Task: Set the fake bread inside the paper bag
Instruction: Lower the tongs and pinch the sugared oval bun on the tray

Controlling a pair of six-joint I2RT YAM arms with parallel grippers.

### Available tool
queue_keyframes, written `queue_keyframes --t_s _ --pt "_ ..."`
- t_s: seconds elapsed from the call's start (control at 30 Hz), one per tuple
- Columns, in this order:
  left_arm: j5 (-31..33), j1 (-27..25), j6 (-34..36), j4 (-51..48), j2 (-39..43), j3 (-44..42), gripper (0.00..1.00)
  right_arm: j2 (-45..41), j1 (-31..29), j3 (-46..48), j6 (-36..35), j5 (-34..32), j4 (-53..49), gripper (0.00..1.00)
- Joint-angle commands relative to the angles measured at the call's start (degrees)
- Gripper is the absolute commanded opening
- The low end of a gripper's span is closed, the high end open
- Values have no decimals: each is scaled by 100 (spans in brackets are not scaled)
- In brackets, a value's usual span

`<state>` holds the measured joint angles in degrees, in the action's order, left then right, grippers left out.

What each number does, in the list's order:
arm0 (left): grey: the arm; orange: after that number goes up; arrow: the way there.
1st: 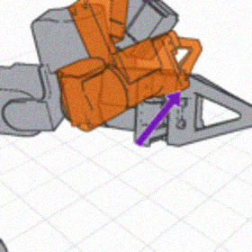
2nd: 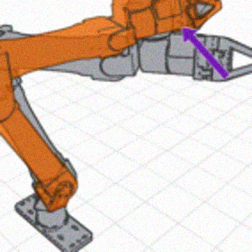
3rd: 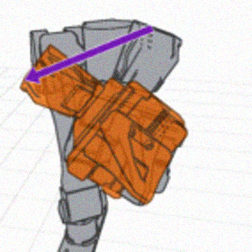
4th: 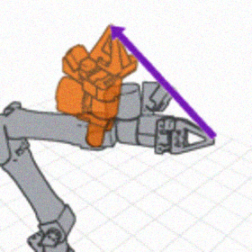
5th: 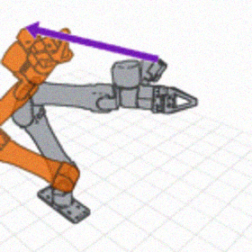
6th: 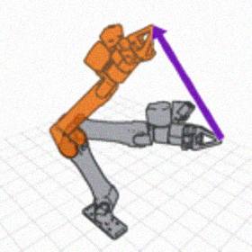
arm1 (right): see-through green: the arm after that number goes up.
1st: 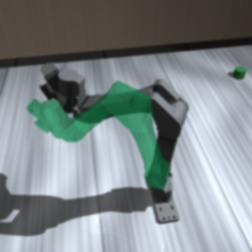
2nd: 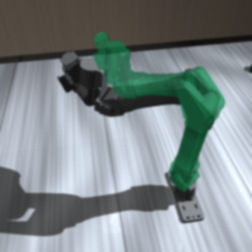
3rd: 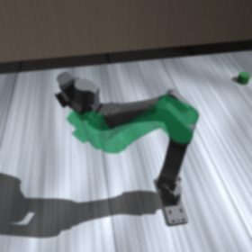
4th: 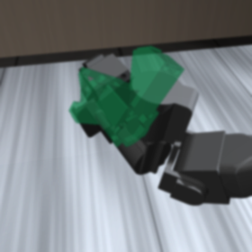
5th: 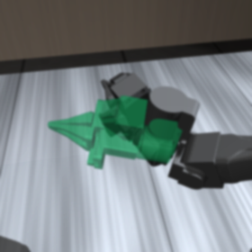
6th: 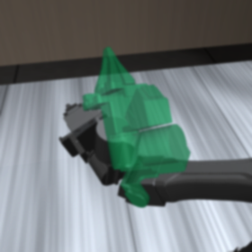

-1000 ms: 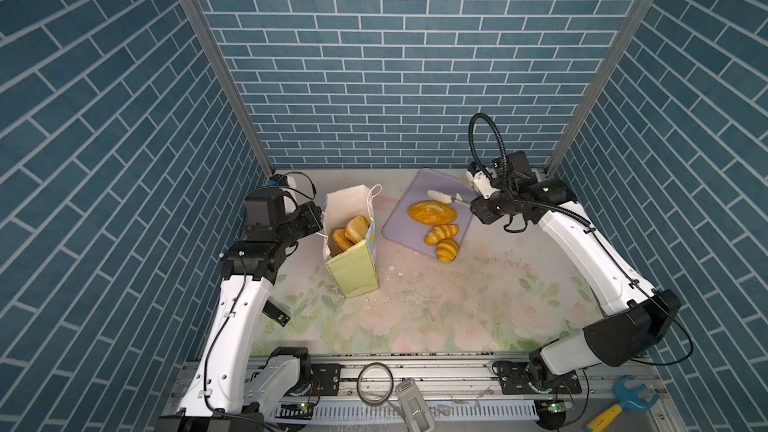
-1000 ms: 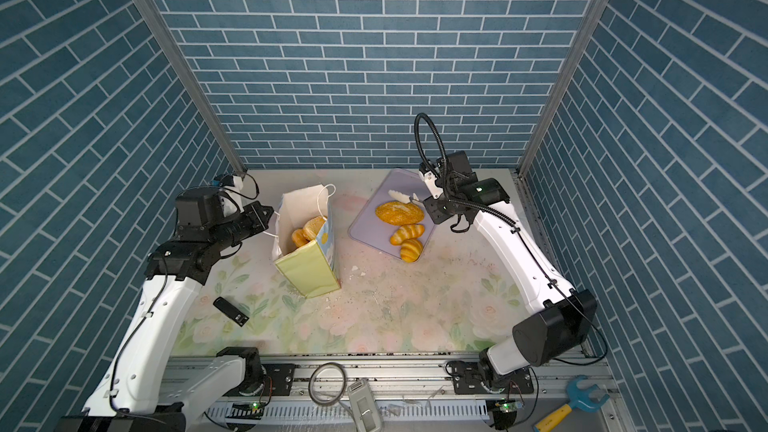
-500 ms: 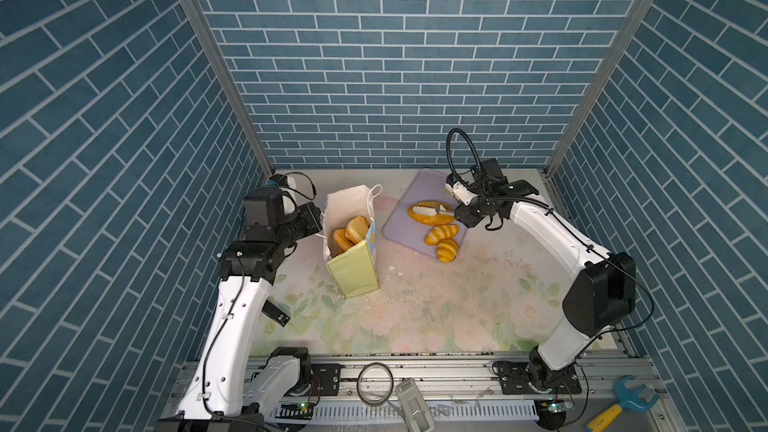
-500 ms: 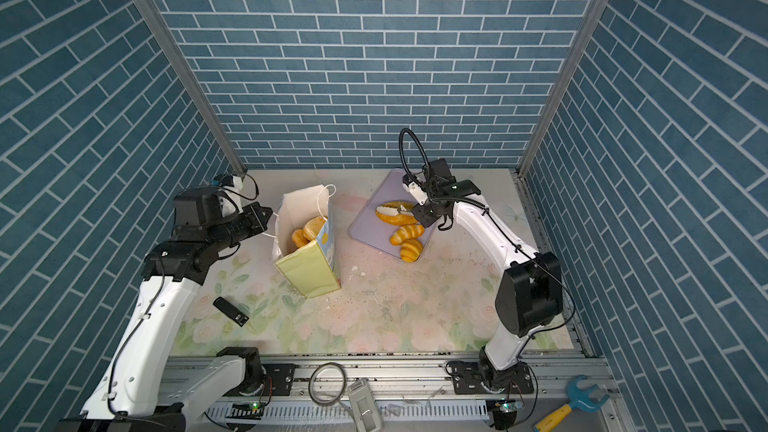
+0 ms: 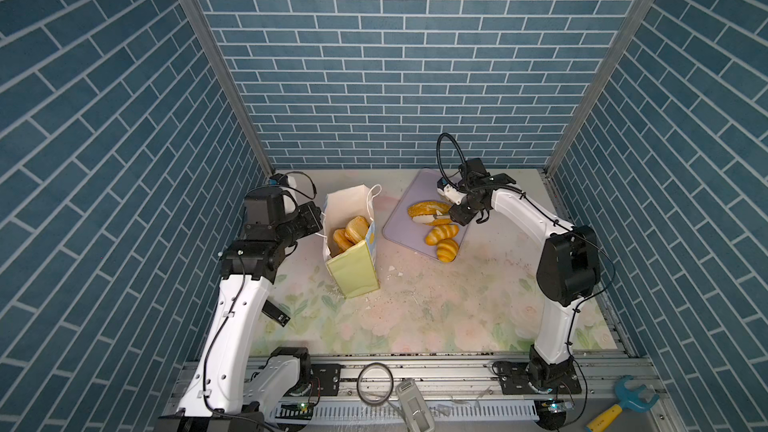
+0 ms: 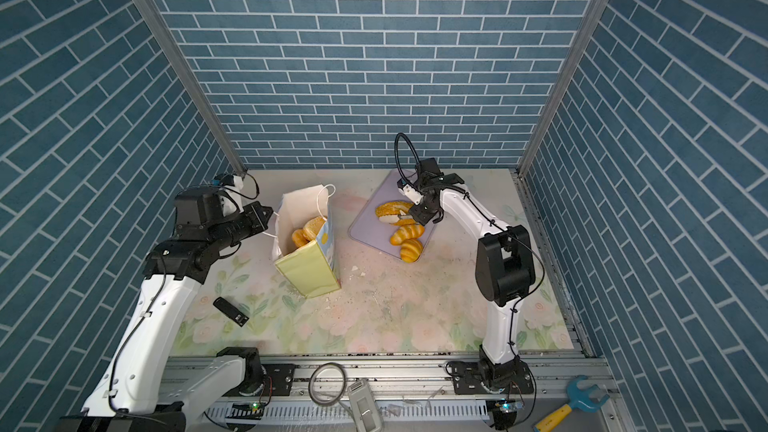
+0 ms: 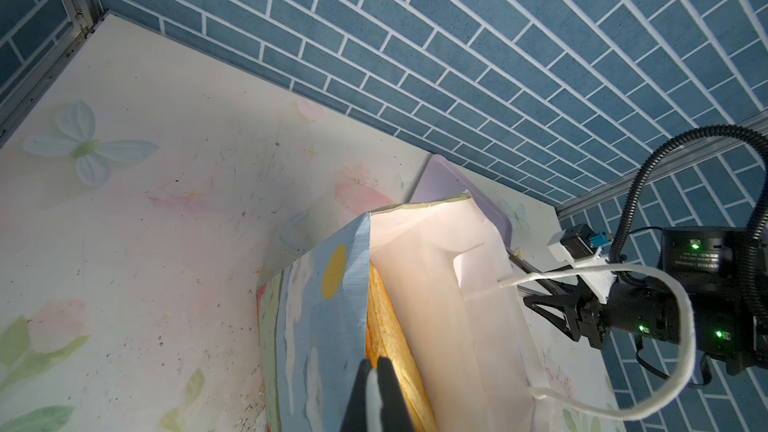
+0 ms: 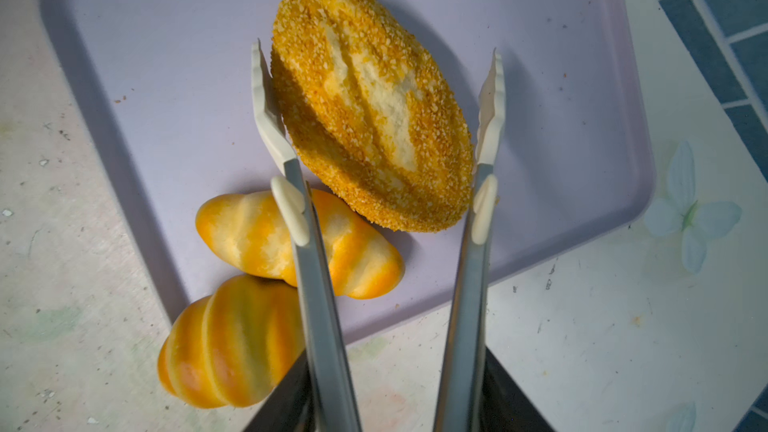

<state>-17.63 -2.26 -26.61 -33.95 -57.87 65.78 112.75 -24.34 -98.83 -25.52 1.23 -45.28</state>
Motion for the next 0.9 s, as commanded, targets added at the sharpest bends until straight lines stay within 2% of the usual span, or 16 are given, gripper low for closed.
queue_keyframes --t_s 0.0,0.2,0.33,0.53,0.7,0.87 --pt "27 -21 -159 262 -11 -157 5 254 162 -499 -121 -97 -242 54" --pt "212 -20 -188 242 27 -153 5 889 333 -1680 661 -288 -807 51" --pt "242 -20 -269 311 -17 -198 5 1249 342 -2314 1029 15 -1230 51" --pt "190 -20 -286 362 -32 -171 5 986 385 -1992 772 339 -962 57" --pt "181 -20 -223 324 -30 -210 5 981 532 -1987 543 86 -1282 58" --pt "163 -22 -197 319 -62 -198 5 886 666 -1619 443 127 -1317 56"
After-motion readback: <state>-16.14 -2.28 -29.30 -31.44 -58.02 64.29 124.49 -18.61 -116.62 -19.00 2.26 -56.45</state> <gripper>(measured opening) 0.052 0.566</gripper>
